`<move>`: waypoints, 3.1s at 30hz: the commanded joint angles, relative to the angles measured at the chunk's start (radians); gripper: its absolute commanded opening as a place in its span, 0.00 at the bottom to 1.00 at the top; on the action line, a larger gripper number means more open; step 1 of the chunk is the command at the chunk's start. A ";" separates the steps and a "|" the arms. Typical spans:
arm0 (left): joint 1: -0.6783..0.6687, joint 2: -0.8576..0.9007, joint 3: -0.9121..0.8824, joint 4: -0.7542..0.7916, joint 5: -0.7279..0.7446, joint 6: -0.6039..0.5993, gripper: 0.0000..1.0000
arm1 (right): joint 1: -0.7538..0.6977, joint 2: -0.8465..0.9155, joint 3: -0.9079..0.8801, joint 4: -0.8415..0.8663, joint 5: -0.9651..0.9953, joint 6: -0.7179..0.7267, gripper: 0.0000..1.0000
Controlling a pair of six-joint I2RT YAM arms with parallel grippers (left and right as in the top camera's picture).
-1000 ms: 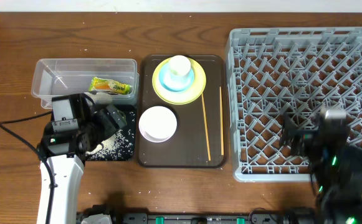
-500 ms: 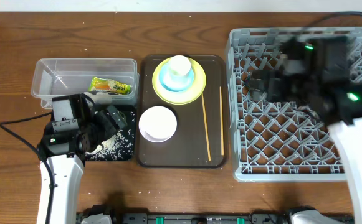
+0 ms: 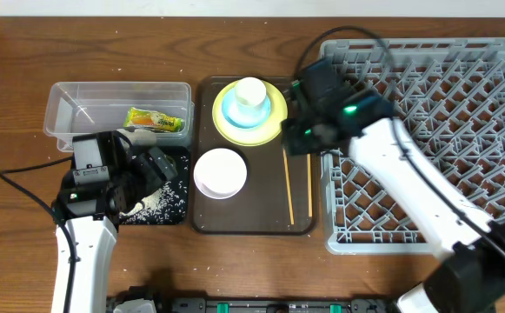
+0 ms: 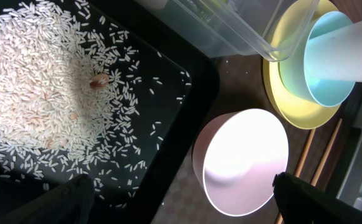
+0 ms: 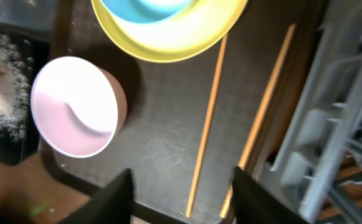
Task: Sort waste into correct bins and load items into the dishwasher rack
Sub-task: 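Reach the right gripper to the brown tray and grasp a chopstick, then carry the chopstick into the dishwasher rack and release it upright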
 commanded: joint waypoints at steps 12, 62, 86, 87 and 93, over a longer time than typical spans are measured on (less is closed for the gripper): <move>0.003 0.001 0.014 -0.002 0.009 -0.005 0.95 | 0.126 0.240 0.001 0.032 0.214 0.136 0.34; 0.004 0.002 0.014 -0.002 0.008 -0.005 0.95 | 0.079 0.332 -0.117 0.220 0.255 0.206 0.21; 0.004 0.002 0.014 -0.002 0.008 -0.005 0.95 | 0.042 0.212 -0.070 0.181 0.240 0.193 0.01; 0.004 0.002 0.014 -0.002 0.008 -0.005 0.95 | 0.031 0.186 -0.053 0.173 0.239 0.183 0.01; 0.004 0.002 0.014 -0.002 0.008 -0.005 0.95 | -0.028 0.037 -0.034 0.169 0.243 0.154 0.01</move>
